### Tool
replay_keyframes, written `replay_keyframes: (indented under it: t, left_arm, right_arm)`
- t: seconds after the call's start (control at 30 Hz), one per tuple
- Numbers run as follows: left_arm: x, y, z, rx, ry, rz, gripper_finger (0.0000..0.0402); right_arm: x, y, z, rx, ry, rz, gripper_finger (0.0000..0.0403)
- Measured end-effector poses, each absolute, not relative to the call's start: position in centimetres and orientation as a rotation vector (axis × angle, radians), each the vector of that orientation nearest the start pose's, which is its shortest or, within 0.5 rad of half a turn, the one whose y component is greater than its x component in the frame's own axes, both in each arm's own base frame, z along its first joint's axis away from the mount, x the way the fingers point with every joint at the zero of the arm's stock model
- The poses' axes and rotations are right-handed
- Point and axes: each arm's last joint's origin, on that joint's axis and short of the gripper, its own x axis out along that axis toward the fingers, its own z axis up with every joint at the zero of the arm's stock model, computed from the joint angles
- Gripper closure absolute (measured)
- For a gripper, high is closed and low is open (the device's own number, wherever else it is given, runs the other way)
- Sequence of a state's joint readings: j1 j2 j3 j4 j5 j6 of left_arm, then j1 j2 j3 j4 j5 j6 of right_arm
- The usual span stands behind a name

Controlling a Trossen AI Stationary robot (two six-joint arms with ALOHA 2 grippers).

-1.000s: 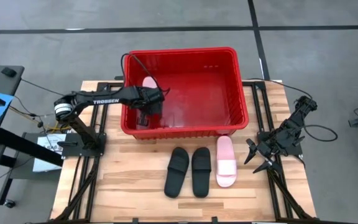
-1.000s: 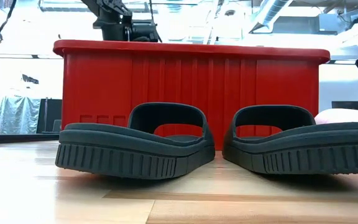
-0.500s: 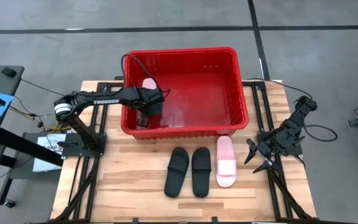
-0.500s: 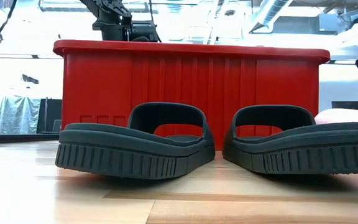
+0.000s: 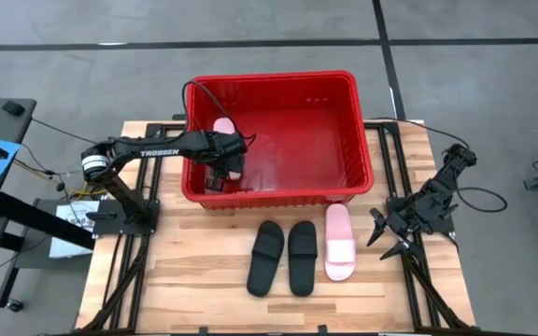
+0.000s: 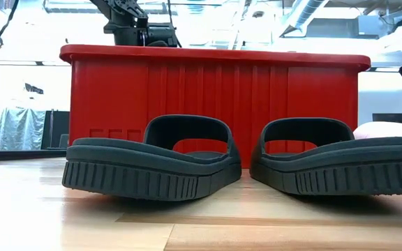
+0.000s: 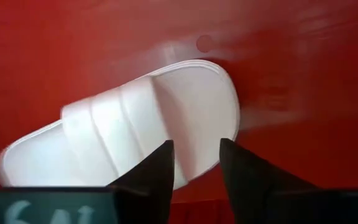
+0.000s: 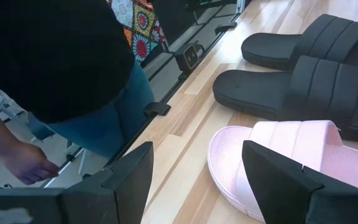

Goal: Pick and place slides into bin
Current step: Put the pink slipper in the red bin

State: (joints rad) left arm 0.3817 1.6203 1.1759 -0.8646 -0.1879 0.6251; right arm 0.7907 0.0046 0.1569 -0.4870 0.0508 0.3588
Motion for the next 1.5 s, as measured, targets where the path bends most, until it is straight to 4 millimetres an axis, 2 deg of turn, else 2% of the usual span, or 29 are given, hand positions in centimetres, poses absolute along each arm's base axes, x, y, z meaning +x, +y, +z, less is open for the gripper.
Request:
replay_keyframes:
  t: [0.3,0.43,0.57,0.7,0.87,1.03,1.13,1.27,1.4,1.5]
  left_arm:
    - [28.1,11.9,22.3,0.389,1.415,0.063,0.0269]
    - [28.0,12.0,22.4,0.440,1.444,0.105,0.0269]
    - [28.2,12.3,23.7,0.499,1.470,0.166,0.0269]
    - [29.0,12.6,26.8,0.515,1.399,0.208,0.0269]
    - [30.1,13.0,33.1,0.499,1.182,0.335,0.0269]
    - [29.7,12.3,40.3,0.337,0.841,0.320,0.0269]
    - [28.7,11.4,43.3,0.202,0.661,0.243,0.0269]
    - [26.9,10.2,45.5,0.012,0.518,0.179,0.0269]
    - [26.0,9.3,46.4,-0.189,0.463,0.239,0.0269]
    - [26.2,7.5,46.8,-0.177,0.434,0.282,0.0269]
  right_arm:
    - [5.8,5.6,16.9,0.200,0.438,0.666,0.0163]
    - [5.8,5.6,16.9,0.200,0.438,0.666,0.0163]
    - [5.8,5.6,16.9,0.200,0.439,0.666,0.0163]
    - [5.8,5.6,16.9,0.200,0.439,0.666,0.0163]
    - [5.8,5.6,16.9,0.200,0.439,0.666,0.0163]
    - [5.8,5.6,16.9,0.200,0.438,0.666,0.0163]
    - [5.8,5.6,16.9,0.200,0.439,0.666,0.0163]
    - [5.8,5.6,16.9,0.200,0.439,0.666,0.0163]
    - [5.8,5.6,16.9,0.200,0.439,0.666,0.0163]
    - [5.8,5.6,16.9,0.200,0.439,0.666,0.0163]
